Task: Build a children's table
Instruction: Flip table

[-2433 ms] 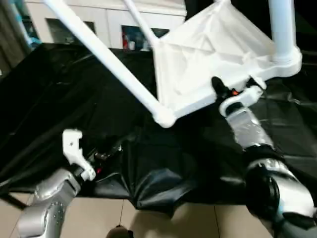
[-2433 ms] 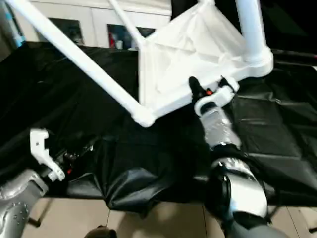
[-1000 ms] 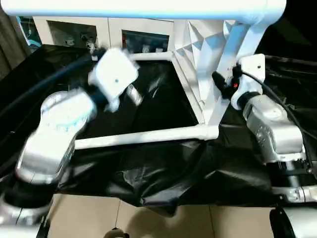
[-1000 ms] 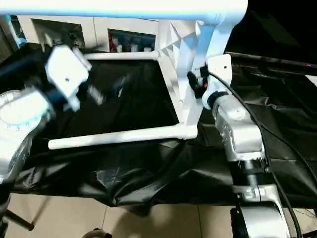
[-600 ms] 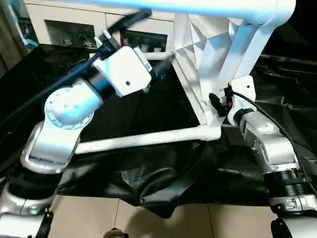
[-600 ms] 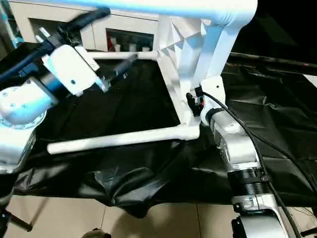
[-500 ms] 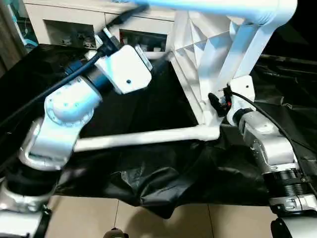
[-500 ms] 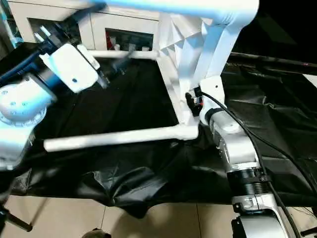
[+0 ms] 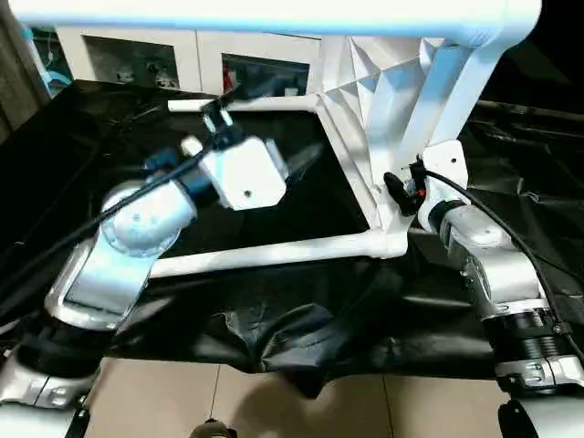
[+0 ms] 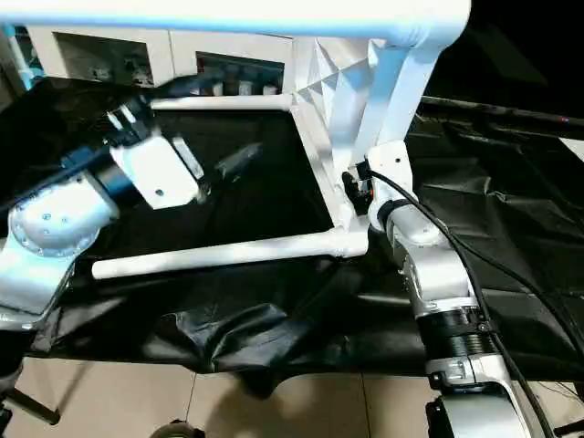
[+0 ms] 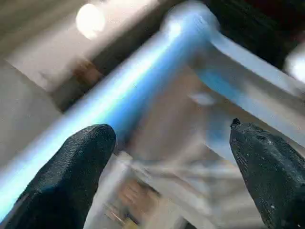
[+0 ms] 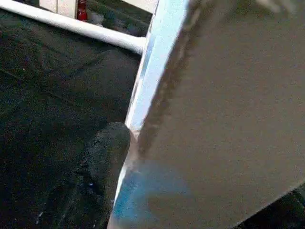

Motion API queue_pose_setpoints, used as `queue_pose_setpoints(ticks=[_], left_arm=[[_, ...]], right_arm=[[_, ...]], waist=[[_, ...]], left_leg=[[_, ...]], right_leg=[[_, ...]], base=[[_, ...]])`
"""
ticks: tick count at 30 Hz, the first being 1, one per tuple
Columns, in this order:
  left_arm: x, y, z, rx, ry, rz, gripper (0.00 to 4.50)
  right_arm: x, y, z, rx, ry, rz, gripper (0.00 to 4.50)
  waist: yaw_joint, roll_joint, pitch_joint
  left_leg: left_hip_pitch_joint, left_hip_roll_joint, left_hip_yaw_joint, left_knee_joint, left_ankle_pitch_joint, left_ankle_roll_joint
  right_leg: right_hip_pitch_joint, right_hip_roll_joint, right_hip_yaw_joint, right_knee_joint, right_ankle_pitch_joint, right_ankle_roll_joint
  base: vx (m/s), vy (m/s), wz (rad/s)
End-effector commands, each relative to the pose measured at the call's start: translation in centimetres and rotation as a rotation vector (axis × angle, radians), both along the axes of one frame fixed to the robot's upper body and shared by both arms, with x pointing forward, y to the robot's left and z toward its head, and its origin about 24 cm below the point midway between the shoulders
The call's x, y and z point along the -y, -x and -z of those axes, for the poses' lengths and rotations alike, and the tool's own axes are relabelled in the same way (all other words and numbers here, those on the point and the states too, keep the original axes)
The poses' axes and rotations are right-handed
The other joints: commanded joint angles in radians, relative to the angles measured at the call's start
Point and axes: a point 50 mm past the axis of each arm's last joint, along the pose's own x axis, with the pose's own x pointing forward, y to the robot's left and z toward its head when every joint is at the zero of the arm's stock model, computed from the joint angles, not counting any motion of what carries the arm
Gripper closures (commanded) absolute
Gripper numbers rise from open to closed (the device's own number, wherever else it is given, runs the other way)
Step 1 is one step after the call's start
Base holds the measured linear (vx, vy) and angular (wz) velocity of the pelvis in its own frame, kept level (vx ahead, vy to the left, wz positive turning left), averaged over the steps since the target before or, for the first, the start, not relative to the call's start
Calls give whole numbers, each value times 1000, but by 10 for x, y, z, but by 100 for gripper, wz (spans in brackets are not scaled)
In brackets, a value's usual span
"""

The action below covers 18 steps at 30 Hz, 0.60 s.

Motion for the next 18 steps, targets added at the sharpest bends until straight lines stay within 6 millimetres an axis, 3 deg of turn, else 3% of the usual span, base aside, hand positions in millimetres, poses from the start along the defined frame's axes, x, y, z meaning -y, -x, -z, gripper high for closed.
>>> queue_pose_setpoints(ticks=[1,6,11,12,18], left_arm=[[-2,4,-14,106,28,-14,0],[-1,5,-24,154,51,-22,0],[-22,-20,-16,154,-1,-280,0],[-25,-23,-14,147,-10,-313,0],[-41,-36,-19,129,20,-454,0]], right_arm=[[4,-3,-4,7,14,11,162],[4,-3,-3,6,17,11,162],[1,-3,-6,17,6,-7,162],[1,-4,-5,16,7,-9,162],[1,-4,-6,18,6,-5,162]], waist=[[-7,7,-61],[-8,10,-63],[-13,13,-62],[-13,18,-62],[-12,15,-63]], left_leg=[[37,48,-29,-74,-266,-87],[37,49,-28,-72,-239,-84],[39,49,-29,-73,-271,-89],[40,49,-31,-73,-274,-92],[40,47,-31,-73,-269,-87]], right_leg=[[30,-64,48,-71,-177,-110],[30,-63,47,-66,-152,-116],[26,-61,47,-71,-192,-102],[25,-62,47,-70,-193,-103],[26,-63,46,-69,-158,-126]], base=[[0,0,0],[0,0,0],[0,0,0],[0,0,0],[0,0,0]])
